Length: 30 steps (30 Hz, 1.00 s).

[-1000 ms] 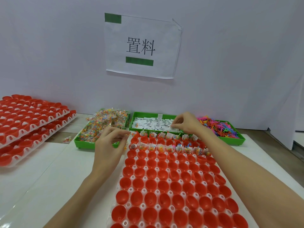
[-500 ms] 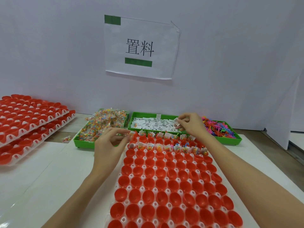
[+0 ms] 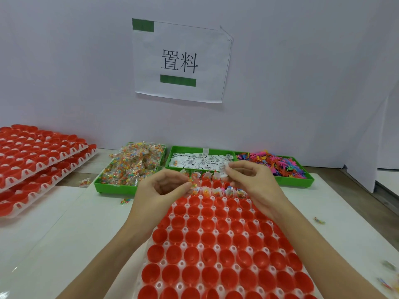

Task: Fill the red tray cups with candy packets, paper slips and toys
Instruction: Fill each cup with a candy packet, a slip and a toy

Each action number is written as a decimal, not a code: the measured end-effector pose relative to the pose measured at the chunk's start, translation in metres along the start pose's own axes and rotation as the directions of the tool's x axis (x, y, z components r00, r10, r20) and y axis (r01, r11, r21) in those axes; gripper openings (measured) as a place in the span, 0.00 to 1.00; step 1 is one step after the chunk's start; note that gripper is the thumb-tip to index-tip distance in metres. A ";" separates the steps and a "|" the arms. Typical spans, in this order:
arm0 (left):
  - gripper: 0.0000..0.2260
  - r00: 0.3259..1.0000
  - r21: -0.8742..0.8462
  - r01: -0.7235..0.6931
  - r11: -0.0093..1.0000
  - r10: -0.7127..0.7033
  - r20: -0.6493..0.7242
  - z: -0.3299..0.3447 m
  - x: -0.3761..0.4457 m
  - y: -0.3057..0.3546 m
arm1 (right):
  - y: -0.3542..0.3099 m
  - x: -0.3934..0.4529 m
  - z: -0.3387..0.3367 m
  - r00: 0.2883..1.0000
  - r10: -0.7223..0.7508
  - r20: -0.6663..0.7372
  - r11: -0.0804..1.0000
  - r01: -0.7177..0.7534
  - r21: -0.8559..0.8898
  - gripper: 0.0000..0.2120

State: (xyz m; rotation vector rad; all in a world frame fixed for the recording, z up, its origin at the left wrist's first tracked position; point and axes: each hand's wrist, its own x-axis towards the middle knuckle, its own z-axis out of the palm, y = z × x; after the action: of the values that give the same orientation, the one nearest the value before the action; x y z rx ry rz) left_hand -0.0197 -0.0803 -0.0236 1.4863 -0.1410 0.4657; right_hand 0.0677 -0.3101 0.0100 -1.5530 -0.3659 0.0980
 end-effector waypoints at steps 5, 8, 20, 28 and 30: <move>0.09 0.993 0.077 -0.014 0.997 0.005 0.119 0.012 -0.008 0.011 | -0.004 -0.038 0.024 0.996 -0.068 0.065 0.987 0.077 -0.142 0.03; 0.07 0.991 0.145 -0.038 0.989 0.019 0.132 0.016 -0.011 0.013 | -0.008 -0.042 0.031 0.986 -0.120 0.114 0.966 0.142 -0.215 0.03; 0.10 0.995 0.245 -0.071 0.967 0.051 0.089 0.018 -0.014 0.014 | -0.004 -0.042 0.027 0.968 -0.099 0.230 0.957 0.156 -0.246 0.05; 0.07 0.989 0.191 -0.036 0.981 0.007 0.147 0.015 -0.012 0.015 | -0.020 -0.021 -0.004 0.992 -0.030 0.119 0.962 0.061 -0.265 0.06; 0.07 0.990 0.195 -0.003 0.981 -0.025 0.142 0.013 -0.012 0.013 | -0.017 -0.001 -0.021 1.000 -0.014 0.011 0.934 0.017 -0.356 0.06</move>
State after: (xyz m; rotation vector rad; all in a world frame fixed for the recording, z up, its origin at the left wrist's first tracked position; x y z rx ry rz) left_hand -0.0329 -0.0956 -0.0148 1.7128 -0.2056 0.3713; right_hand 0.0705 -0.3312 0.0274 -1.9089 -0.4191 0.0255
